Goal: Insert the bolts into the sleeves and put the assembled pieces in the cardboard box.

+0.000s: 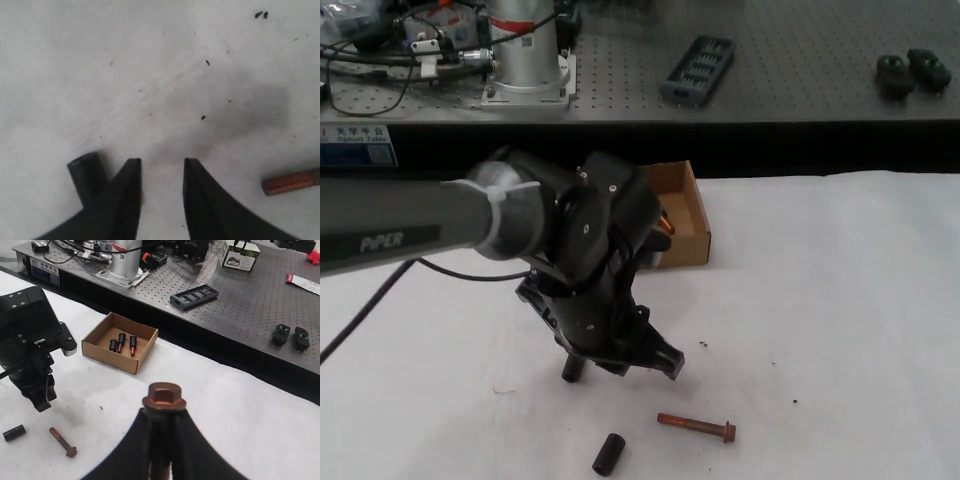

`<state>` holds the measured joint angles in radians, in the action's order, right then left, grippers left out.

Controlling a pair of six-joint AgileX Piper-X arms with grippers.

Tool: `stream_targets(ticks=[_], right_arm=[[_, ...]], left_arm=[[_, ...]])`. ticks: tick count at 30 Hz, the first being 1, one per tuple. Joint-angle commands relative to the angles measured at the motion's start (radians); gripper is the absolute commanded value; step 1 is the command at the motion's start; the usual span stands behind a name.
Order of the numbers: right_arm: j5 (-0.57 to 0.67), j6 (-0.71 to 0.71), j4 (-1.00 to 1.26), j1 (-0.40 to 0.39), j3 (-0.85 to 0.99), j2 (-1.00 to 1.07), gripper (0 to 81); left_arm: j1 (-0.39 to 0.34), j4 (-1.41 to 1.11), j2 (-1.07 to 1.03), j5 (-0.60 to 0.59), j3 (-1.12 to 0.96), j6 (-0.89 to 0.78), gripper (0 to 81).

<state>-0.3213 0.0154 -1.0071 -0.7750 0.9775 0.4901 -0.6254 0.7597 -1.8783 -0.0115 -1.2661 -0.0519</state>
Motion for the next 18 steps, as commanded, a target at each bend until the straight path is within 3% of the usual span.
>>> stream_targets(ticks=[1,18], right_arm=[[0.001,0.0,-0.014,0.007,0.002,-0.007,5.5],[0.001,0.0,-0.02,0.007,0.002,-0.007,5.5]], left_arm=[[0.001,-0.03,-0.032,-0.004,-0.013,-0.009,22.2],[0.001,-0.007,-0.144,-0.063,-0.025,-0.016,22.2]])
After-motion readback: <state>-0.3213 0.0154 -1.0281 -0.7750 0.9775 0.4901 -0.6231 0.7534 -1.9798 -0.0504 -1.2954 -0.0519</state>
